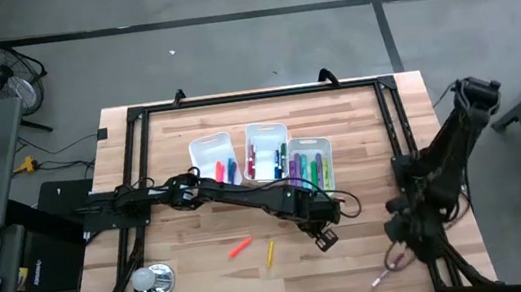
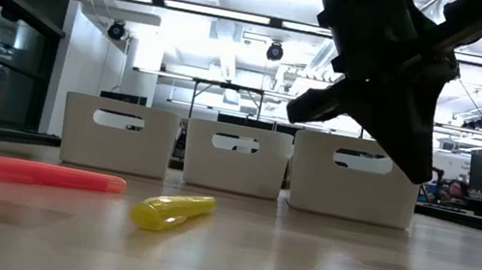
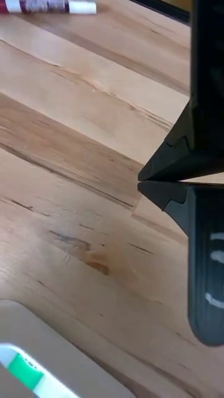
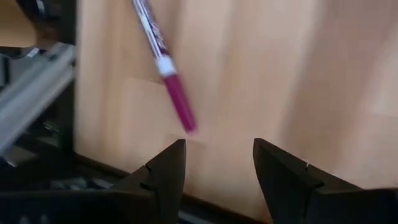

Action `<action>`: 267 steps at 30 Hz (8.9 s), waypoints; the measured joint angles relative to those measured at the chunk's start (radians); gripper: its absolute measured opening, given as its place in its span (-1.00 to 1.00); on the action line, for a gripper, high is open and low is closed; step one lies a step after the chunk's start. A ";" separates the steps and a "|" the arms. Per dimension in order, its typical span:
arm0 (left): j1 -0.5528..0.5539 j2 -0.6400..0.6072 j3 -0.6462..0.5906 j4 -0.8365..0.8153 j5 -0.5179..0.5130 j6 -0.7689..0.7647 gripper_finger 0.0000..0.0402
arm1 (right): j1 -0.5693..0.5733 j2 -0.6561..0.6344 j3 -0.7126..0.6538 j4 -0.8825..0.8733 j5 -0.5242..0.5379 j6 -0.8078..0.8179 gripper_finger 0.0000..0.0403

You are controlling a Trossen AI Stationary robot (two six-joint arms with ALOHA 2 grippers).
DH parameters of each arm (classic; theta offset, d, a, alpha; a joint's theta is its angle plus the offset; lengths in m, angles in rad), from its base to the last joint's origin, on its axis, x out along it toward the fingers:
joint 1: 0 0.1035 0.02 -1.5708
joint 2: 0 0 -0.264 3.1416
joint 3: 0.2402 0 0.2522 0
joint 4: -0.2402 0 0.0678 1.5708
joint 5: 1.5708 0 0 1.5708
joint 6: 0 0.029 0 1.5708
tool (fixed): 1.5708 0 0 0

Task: Pick & Place Markers
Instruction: Put the violet marker into the middle white bin, then put the orange pen into the left white bin

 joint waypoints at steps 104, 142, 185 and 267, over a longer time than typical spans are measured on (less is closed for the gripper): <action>-0.113 -1.148 -0.938 -0.189 -0.827 -0.055 -1.00 | -0.939 0.139 0.385 0.241 0.229 -0.356 -0.90; -0.124 -1.171 -0.959 -0.054 -0.879 -0.146 -1.00 | -1.188 0.461 0.386 0.619 0.332 0.263 -0.80; -0.117 -0.995 -0.956 -0.085 -0.496 -0.142 -0.90 | -1.057 -0.236 0.386 0.150 0.236 -0.357 -0.40; -0.170 -0.441 -0.958 0.094 0.040 -0.219 -0.86 | -0.564 -0.370 0.386 -0.086 0.051 -0.421 -0.40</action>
